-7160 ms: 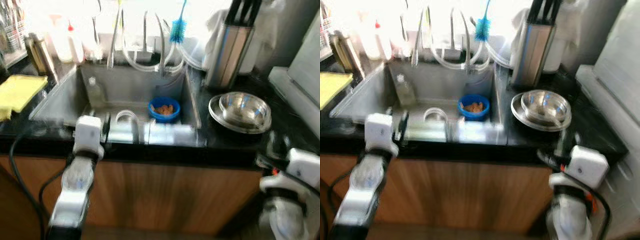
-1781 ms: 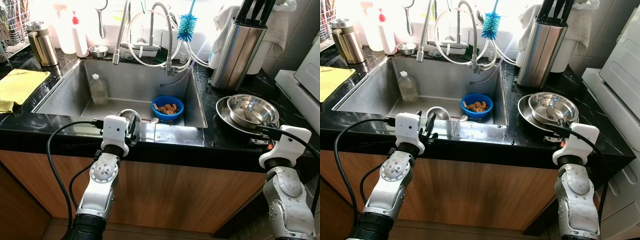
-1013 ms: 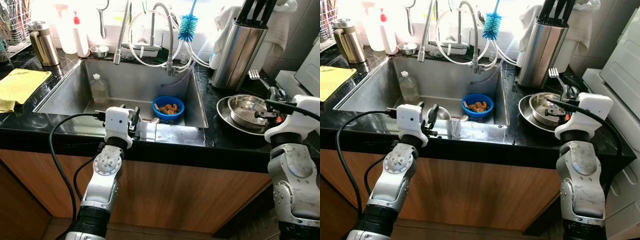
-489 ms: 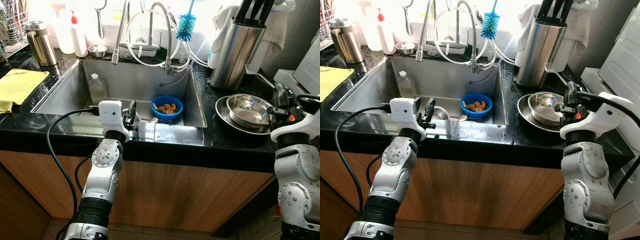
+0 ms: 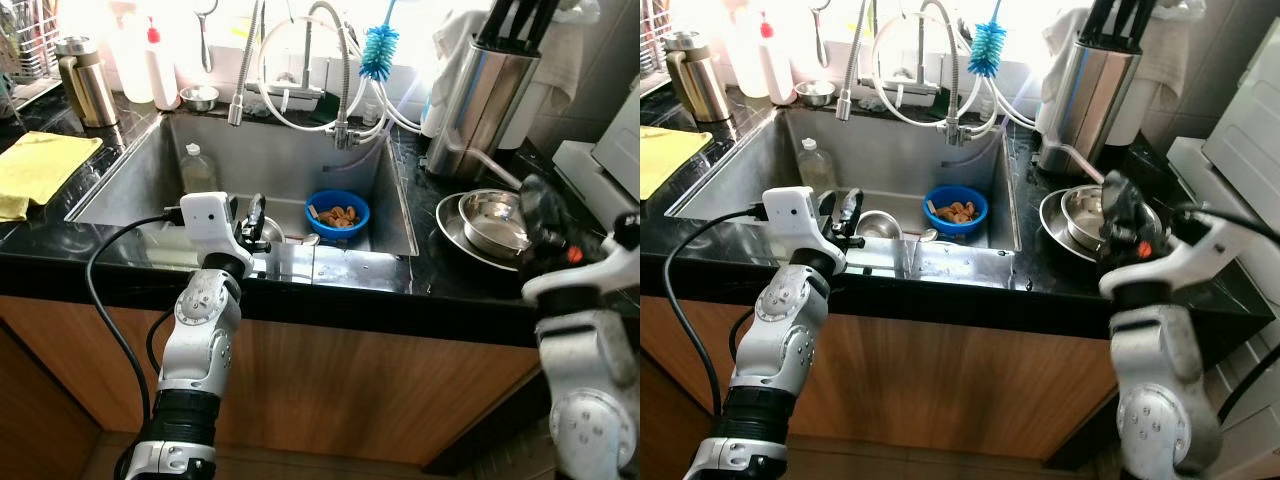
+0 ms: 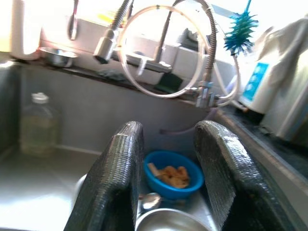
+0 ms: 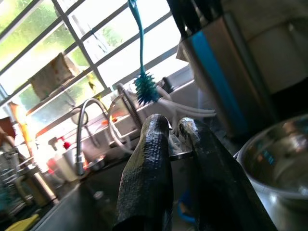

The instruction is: Kitchen organization

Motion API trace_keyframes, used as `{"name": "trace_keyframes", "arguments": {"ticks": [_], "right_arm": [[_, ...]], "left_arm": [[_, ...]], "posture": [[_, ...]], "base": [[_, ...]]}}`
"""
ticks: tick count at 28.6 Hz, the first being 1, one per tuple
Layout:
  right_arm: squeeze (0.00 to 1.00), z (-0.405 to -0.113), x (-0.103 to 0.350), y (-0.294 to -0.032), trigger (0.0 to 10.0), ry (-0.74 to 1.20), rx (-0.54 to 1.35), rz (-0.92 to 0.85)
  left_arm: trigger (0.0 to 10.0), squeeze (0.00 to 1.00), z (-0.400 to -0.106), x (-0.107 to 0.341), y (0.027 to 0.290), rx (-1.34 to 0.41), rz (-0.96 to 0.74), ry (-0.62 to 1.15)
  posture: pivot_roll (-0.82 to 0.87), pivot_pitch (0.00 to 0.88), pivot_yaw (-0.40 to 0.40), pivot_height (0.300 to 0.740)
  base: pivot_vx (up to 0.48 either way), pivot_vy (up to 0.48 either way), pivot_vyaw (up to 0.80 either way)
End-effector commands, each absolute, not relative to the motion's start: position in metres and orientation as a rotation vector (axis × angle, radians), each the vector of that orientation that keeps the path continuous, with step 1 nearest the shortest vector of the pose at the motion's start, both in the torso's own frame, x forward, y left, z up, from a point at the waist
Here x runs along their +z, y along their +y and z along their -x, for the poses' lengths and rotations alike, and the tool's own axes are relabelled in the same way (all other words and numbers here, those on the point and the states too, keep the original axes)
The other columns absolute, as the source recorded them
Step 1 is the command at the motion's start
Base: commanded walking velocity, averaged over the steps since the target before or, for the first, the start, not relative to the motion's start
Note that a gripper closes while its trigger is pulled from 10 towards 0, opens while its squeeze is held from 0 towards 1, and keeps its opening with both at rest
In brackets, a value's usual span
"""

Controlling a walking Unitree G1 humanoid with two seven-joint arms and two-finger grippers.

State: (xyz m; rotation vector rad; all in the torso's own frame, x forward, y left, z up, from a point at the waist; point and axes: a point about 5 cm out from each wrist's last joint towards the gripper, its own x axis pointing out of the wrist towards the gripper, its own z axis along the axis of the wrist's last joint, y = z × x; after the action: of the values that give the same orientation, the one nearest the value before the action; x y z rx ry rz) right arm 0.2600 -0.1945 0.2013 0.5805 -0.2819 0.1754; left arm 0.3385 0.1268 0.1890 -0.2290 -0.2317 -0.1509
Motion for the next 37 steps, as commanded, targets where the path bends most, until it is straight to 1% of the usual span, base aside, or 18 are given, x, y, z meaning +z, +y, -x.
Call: {"name": "trace_keyframes", "arguments": {"ticks": [1,5,7,11,13,16,21,26,27,31,35,36,37], "right_arm": [[0.00,-0.258,0.203,-0.189,10.0,-0.283,0.244,-0.596],[0.00,-0.250,0.199,-0.181,10.0,-0.276,0.341,-0.630],[0.00,-0.246,0.192,-0.181,10.0,-0.271,0.366,-0.678],[0.00,-0.239,0.188,-0.175,10.0,-0.283,0.425,-0.724],[0.00,-0.235,0.186,-0.168,10.0,-0.285,0.470,-0.750],[0.00,-0.227,0.185,-0.161,10.0,-0.296,0.534,-0.781],[0.00,-0.224,0.179,-0.159,10.0,-0.288,0.538,-0.798],[0.00,-0.223,0.179,-0.161,10.0,-0.303,0.528,-0.790],[0.00,-0.225,0.179,-0.163,10.0,-0.301,0.512,-0.782],[0.00,-0.232,0.175,-0.170,10.0,-0.297,0.439,-0.765],[0.00,-0.236,0.173,-0.169,10.0,-0.283,0.436,-0.729],[0.00,-0.238,0.174,-0.166,10.0,-0.287,0.453,-0.726],[0.00,-0.238,0.175,-0.165,10.0,-0.290,0.463,-0.727]], "left_arm": [[10.0,0.00,-0.341,0.191,0.123,-0.172,0.281,-0.211],[10.0,0.00,-0.338,0.189,0.125,-0.171,0.323,-0.193],[10.0,0.00,-0.338,0.190,0.123,-0.202,0.328,-0.182],[10.0,0.00,-0.340,0.190,0.118,-0.270,0.450,-0.129],[10.0,0.00,-0.341,0.191,0.112,-0.320,0.588,-0.084],[10.0,0.00,-0.339,0.196,0.105,-0.385,0.638,-0.073],[10.0,0.00,-0.334,0.203,0.103,-0.439,0.704,-0.076],[10.0,0.00,-0.336,0.212,0.102,-0.480,0.745,-0.093],[10.0,0.00,-0.336,0.214,0.102,-0.488,0.742,-0.099],[10.0,0.00,-0.333,0.217,0.103,-0.508,0.743,-0.105],[10.0,0.00,-0.328,0.218,0.102,-0.562,0.743,-0.105],[10.0,0.00,-0.327,0.221,0.098,-0.603,0.759,-0.107],[10.0,1.00,-0.326,0.222,0.096,-0.620,0.755,-0.105]], "posture": [[0.09,0.007,-0.097,0.740],[0.10,0.003,-0.094,0.740],[0.10,0.010,-0.088,0.740],[0.09,0.008,-0.078,0.740],[0.09,0.005,-0.073,0.740],[0.10,0.009,-0.075,0.740],[0.09,0.000,-0.066,0.740],[0.10,0.000,-0.063,0.740],[0.11,0.011,-0.071,0.740],[0.11,0.009,-0.078,0.740],[0.12,0.000,-0.075,0.740],[0.12,0.005,-0.073,0.740],[0.12,0.006,-0.071,0.740]], "base": [[0.000,0.000,0.00],[0.000,0.000,0.00],[0.000,0.000,0.00],[0.000,0.000,0.00],[0.000,0.000,0.00],[0.000,0.000,0.00],[0.000,0.000,0.00],[0.000,0.000,0.00],[0.000,0.000,0.00],[0.000,0.000,0.00],[0.000,0.000,0.00],[0.000,0.000,0.00],[0.000,0.000,0.00]]}}
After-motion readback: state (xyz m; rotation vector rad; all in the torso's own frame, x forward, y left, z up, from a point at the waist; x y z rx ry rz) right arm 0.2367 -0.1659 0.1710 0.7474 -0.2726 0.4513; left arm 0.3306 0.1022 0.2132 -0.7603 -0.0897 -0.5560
